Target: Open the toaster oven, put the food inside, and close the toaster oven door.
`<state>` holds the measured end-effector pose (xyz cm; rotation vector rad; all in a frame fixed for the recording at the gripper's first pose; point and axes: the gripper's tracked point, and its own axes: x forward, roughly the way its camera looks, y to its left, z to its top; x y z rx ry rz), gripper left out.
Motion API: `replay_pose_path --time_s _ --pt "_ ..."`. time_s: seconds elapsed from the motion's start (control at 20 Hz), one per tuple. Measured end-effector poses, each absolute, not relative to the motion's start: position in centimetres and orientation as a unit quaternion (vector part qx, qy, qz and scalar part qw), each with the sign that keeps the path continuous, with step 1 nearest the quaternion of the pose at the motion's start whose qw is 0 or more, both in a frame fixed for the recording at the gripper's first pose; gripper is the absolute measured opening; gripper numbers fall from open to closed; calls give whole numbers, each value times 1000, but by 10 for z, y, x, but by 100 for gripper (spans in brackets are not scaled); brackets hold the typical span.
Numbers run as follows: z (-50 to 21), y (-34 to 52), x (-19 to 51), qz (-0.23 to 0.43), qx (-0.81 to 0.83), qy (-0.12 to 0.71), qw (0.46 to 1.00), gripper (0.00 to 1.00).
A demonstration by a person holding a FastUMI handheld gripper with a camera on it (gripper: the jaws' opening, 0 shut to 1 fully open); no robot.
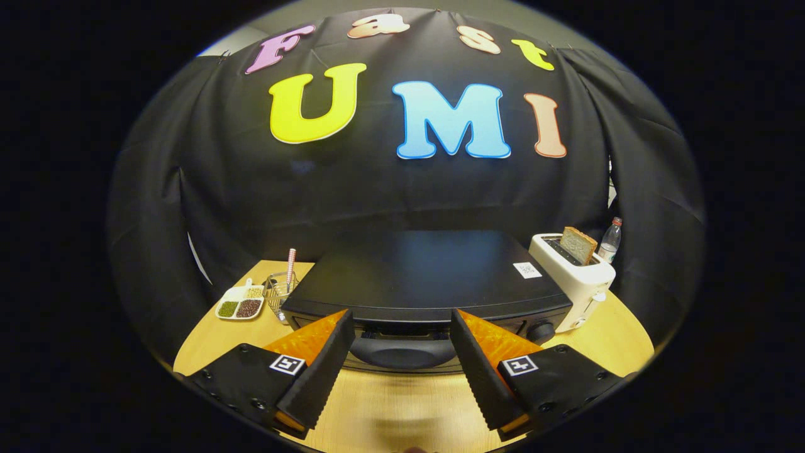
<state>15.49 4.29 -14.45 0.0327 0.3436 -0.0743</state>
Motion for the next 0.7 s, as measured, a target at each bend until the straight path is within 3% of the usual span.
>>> replay_pose_path --time_s 0.3,0.7 --pt "-163 40 165 -63 26 183 981 98" --pt "-177 46 137 -37 12 218 975 99"
